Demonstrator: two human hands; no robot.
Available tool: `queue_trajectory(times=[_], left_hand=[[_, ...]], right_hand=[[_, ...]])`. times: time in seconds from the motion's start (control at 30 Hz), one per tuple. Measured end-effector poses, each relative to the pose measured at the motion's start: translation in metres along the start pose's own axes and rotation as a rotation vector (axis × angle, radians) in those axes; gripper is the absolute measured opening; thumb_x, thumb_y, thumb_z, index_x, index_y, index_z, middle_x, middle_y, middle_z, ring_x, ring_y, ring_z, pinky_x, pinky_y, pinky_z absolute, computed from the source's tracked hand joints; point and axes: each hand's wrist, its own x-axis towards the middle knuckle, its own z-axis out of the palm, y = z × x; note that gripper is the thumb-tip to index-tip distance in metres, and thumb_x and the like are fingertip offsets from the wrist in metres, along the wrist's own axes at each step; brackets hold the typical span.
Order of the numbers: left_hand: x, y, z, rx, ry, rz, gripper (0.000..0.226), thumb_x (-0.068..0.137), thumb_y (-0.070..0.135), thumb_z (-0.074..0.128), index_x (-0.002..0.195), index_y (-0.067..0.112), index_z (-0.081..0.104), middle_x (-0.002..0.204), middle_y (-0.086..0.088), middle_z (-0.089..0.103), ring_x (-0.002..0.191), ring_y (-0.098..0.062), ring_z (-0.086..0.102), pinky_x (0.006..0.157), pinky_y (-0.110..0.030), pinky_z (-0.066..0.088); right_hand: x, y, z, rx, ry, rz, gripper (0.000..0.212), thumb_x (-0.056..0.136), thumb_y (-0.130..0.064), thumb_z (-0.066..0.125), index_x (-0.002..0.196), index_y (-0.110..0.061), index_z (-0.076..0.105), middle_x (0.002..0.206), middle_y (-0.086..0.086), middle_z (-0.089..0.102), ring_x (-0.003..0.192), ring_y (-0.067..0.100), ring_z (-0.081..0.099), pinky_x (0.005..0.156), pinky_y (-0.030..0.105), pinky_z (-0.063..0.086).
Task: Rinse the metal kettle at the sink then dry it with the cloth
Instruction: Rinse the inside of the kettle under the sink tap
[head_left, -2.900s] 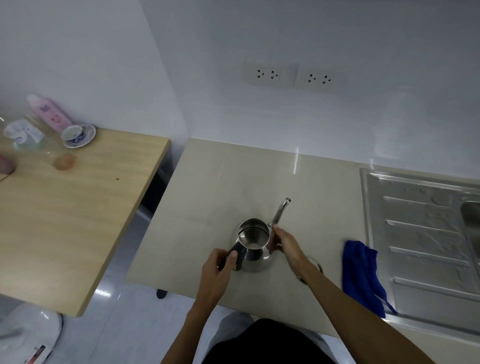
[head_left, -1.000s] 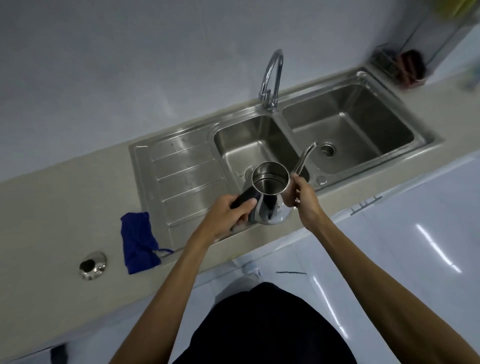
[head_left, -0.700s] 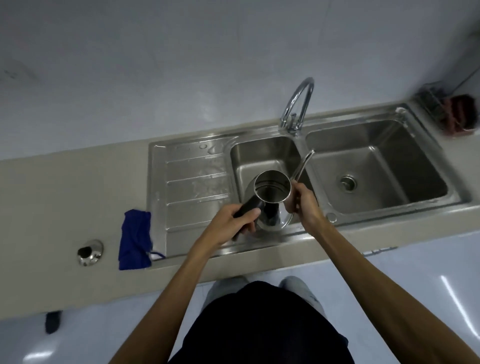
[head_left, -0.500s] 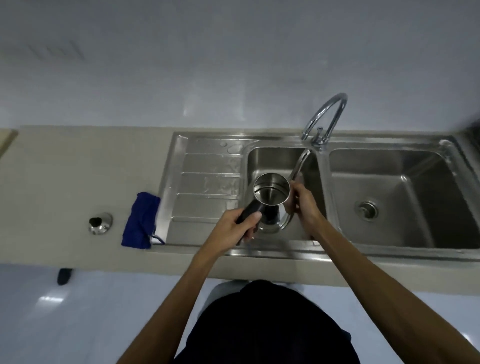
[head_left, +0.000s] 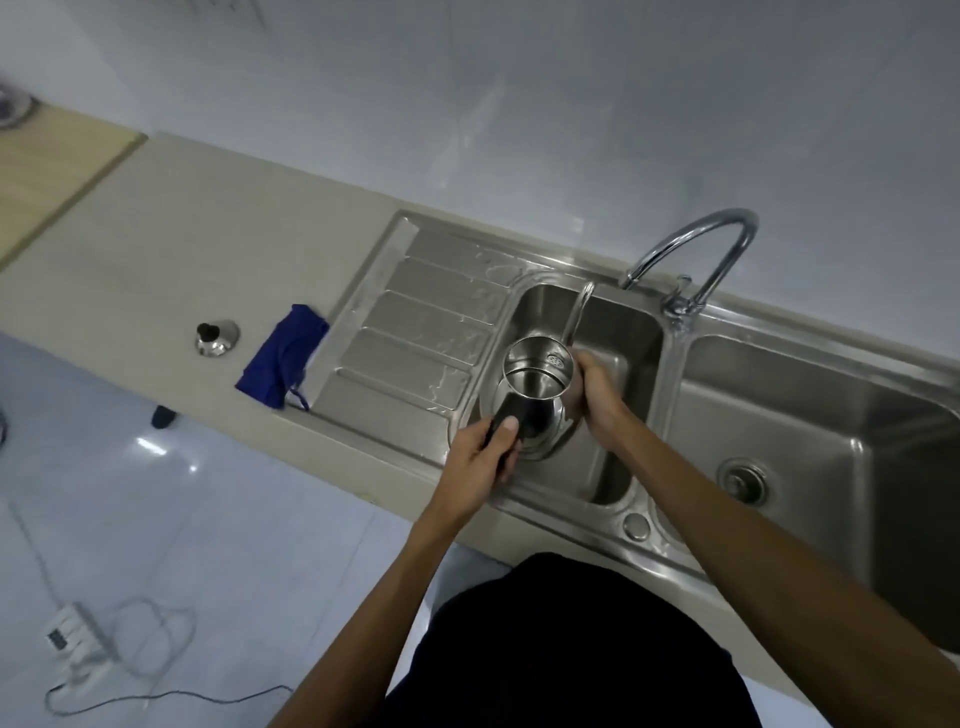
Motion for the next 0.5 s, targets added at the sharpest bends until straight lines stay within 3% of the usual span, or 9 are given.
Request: queue_trajectory(times=[0.1, 0.17, 0.23, 0.27, 0.33, 0.4, 0.5], left_hand=[[0.001, -0.007, 0.016, -0.072, 0.123, 0.042, 0.040, 0.100, 0.032, 0.054, 0.070, 0.005, 0.053, 0.052, -0.001, 0.044, 0.042, -0.009, 0.037, 0.042, -0.018, 0.029], [0.006, -0.012, 0.026, -0.134, 0.198, 0.065, 0.041, 0.097, 0.030, 0.056, 0.069, 0.000, 0.051, 0.052, -0.001, 0.042, 0.043, -0.009, 0.036, 0.043, -0.019, 0.029], [0.013, -0.015, 0.033, -0.175, 0.239, 0.076, 0.039, 0.096, 0.029, 0.057, 0.070, 0.001, 0.052, 0.051, 0.000, 0.044, 0.044, -0.009, 0.038, 0.045, -0.019, 0.032], [0.017, -0.017, 0.036, -0.176, 0.251, 0.074, 0.037, 0.096, 0.030, 0.057, 0.070, 0.003, 0.054, 0.052, 0.000, 0.046, 0.045, -0.010, 0.040, 0.046, -0.020, 0.033], [0.028, -0.020, 0.042, -0.146, 0.259, 0.065, 0.035, 0.095, 0.032, 0.059, 0.068, 0.010, 0.057, 0.055, -0.002, 0.049, 0.048, -0.012, 0.042, 0.049, -0.025, 0.034], [0.039, -0.021, 0.047, -0.115, 0.258, 0.052, 0.033, 0.094, 0.034, 0.059, 0.065, 0.018, 0.060, 0.058, -0.001, 0.050, 0.051, -0.013, 0.043, 0.052, -0.027, 0.035], [0.057, -0.020, 0.055, -0.083, 0.249, 0.035, 0.034, 0.094, 0.035, 0.059, 0.062, 0.026, 0.063, 0.056, 0.007, 0.053, 0.054, -0.012, 0.047, 0.057, -0.027, 0.039]], right_hand=[[0.005, 0.001, -0.007, -0.091, -0.057, -0.018, 0.041, 0.102, -0.042, 0.038, 0.074, -0.021, 0.057, 0.042, -0.006, 0.051, 0.034, 0.009, 0.044, 0.034, 0.018, 0.031], [0.007, -0.002, -0.015, -0.195, -0.078, -0.037, 0.043, 0.104, -0.046, 0.037, 0.078, -0.022, 0.061, 0.054, -0.005, 0.060, 0.045, 0.007, 0.054, 0.043, 0.020, 0.041], [0.013, -0.009, -0.027, -0.312, -0.051, -0.077, 0.038, 0.105, -0.042, 0.040, 0.091, -0.024, 0.070, 0.087, 0.000, 0.074, 0.073, 0.006, 0.066, 0.066, 0.022, 0.049], [0.017, -0.013, -0.036, -0.375, -0.008, -0.104, 0.031, 0.105, -0.037, 0.044, 0.107, -0.023, 0.071, 0.112, 0.004, 0.072, 0.096, 0.009, 0.068, 0.081, 0.025, 0.049], [0.025, -0.026, -0.059, -0.528, 0.092, -0.165, 0.044, 0.103, -0.030, 0.051, 0.143, -0.012, 0.052, 0.141, 0.008, 0.056, 0.132, 0.023, 0.054, 0.107, 0.034, 0.042], [0.031, -0.044, -0.081, -0.633, 0.203, -0.235, 0.055, 0.102, -0.025, 0.055, 0.152, -0.010, 0.039, 0.136, 0.010, 0.056, 0.133, 0.033, 0.051, 0.110, 0.039, 0.040], [0.045, -0.071, -0.110, -0.735, 0.261, -0.325, 0.047, 0.100, -0.014, 0.053, 0.146, -0.009, 0.042, 0.140, 0.019, 0.056, 0.121, 0.032, 0.058, 0.097, 0.033, 0.043]])
